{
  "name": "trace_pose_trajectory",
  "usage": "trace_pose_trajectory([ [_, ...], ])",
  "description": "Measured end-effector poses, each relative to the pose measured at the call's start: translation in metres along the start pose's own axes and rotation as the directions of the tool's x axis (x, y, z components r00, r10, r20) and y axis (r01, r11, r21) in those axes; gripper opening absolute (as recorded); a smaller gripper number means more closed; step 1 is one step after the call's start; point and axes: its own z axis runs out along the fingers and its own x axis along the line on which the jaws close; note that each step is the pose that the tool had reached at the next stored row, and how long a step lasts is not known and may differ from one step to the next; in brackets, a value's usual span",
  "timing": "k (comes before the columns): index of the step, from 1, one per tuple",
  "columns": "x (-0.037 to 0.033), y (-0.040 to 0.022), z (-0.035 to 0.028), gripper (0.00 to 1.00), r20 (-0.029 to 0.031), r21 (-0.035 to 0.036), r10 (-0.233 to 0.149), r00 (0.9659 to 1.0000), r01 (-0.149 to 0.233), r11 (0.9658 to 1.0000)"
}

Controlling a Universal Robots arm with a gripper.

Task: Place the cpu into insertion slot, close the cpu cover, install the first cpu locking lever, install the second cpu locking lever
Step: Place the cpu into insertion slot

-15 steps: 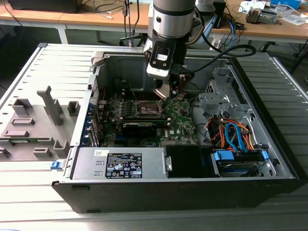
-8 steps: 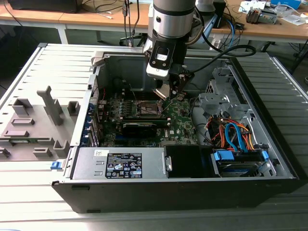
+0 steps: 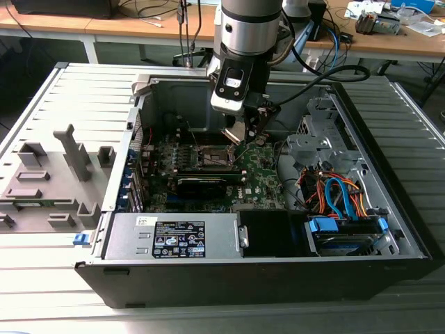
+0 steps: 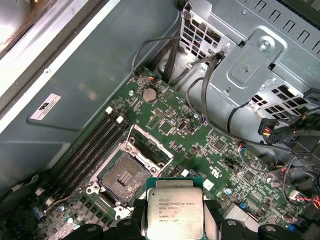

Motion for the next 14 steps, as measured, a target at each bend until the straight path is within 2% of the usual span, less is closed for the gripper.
trace_pose_trajectory([
  [14,0.0,0.0,0.0,0.55,0.0013,-0.0002,0.015,0.9999,-0.015,0.9999],
])
